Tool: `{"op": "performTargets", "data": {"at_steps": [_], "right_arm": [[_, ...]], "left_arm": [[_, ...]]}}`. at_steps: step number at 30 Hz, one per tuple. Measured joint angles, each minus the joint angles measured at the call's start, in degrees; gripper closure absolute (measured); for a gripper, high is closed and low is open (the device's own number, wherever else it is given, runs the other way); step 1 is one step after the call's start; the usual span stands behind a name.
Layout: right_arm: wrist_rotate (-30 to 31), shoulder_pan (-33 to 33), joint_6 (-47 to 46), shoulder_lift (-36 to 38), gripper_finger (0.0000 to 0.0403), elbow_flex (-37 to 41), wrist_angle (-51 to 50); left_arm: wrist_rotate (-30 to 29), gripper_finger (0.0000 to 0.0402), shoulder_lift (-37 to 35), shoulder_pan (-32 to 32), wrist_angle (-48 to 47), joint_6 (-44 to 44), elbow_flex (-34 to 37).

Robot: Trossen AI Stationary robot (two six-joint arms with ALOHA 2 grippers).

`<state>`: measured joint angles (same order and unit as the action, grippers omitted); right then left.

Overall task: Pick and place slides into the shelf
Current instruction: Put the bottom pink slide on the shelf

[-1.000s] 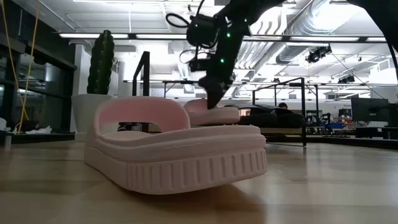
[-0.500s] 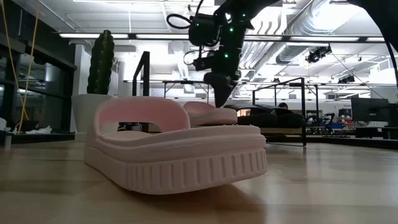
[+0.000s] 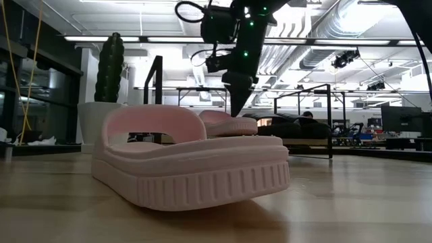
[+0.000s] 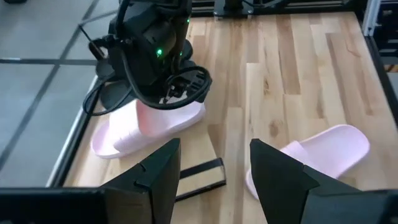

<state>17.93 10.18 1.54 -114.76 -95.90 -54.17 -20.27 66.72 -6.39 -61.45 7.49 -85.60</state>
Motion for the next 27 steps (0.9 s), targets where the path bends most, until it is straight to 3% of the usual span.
{"op": "performTargets", "data": {"at_steps": [22, 27], "right_arm": [[-1.02, -16.28, -6.67, 0.24, 0.0256, -0.02, 3.12], [2.37, -20.76, -8.37, 0.24, 0.0256, -0.02, 6.27]], "left_arm": [[1.85, 0.0224, 0.00, 0.00, -2.62, 2.87, 0.00], [1.79, 0.0224, 0.00, 0.00, -2.60, 3.27, 0.00]]}}
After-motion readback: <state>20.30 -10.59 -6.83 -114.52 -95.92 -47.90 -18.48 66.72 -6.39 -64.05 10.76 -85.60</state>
